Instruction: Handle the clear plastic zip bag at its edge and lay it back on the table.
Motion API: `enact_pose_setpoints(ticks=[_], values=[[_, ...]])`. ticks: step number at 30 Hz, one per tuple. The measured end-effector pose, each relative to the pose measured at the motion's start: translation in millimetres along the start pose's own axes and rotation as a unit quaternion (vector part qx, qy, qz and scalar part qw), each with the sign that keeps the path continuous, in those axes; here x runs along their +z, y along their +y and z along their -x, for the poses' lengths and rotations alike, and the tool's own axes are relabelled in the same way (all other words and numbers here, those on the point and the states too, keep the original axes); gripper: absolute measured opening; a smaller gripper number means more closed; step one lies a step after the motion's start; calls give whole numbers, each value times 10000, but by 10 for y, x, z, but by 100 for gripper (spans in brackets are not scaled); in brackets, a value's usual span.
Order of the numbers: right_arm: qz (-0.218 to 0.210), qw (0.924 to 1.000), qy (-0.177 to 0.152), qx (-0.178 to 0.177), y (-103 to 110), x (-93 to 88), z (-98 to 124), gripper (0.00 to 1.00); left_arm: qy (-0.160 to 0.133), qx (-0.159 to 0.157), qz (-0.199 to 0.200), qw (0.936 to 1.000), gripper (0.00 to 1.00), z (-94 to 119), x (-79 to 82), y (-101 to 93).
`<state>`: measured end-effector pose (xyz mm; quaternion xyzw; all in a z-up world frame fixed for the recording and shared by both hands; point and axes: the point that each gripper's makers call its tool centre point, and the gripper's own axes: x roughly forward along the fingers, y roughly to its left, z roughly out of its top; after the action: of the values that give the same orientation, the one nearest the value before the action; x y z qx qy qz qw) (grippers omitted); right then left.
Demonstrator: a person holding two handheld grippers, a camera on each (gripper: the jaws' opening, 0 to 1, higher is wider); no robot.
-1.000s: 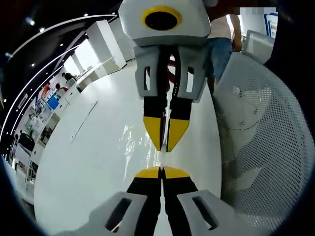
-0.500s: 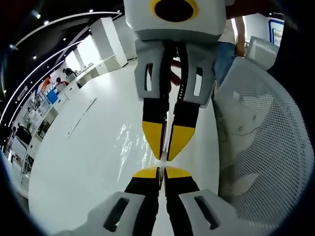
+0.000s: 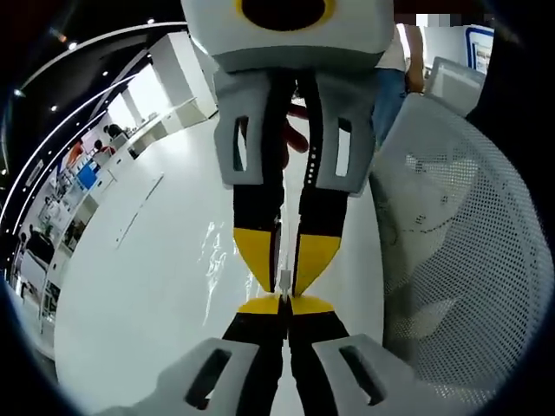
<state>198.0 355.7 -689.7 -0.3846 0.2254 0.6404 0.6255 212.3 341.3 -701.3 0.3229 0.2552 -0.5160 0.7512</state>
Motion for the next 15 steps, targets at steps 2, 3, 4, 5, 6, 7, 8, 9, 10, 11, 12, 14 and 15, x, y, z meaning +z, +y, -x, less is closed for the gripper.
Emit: enact_pose_setpoints(ticks=[2, 3, 4, 5, 6, 7, 8, 9, 10, 11, 12, 14, 15], values=[[31, 10000, 42, 43, 7, -11, -8, 2, 13, -13, -24, 10000, 0, -5, -14, -5], [62, 10000, 55, 48, 5, -16, -10, 2, 15, -25, -20, 10000, 0, 7, -8, -14], [65, 9999, 56, 56, 6, -17, -11, 2, 13, -19, -26, 10000, 0, 9, -8, -12], [62, 9999, 63, 77, 11, -15, -13, 0, -3, -14, -3, 10000, 0, 12, -4, -10], [71, 9999, 64, 90, 18, -10, -12, 0, -7, -19, 38, 10000, 0, 11, -5, -7], [108, 9999, 64, 83, 18, -9, -15, 0, -9, -26, 80, 10000, 0, 15, -18, 1], [107, 9999, 61, 85, 18, -10, -18, 0, -9, -35, 82, 10000, 0, 14, -22, 1], [53, 9999, 65, 122, 28, -11, -23, 0, -16, -68, 96, 9999, 0, 10, -33, -4], [58, 9999, 70, 143, 34, -14, -24, 0, -18, -86, 112, 9999, 0, 8, -34, -9], [83, 9998, 71, 155, 41, -16, -28, 0, -19, -104, 123, 9999, 0, 1, -33, -25], [90, 9998, 73, 165, 43, -24, -34, 0, -15, -112, 114, 9999, 0, -4, -35, -30], [20, 9997, 83, 226, 57, -36, -44, 0, 35, -183, 188, 9996, 0, -22, -45, -61], [-13, 9997, 97, 234, 62, -44, -45, 0, 44, -164, 166, 9997, 0, -27, -45, -64]])
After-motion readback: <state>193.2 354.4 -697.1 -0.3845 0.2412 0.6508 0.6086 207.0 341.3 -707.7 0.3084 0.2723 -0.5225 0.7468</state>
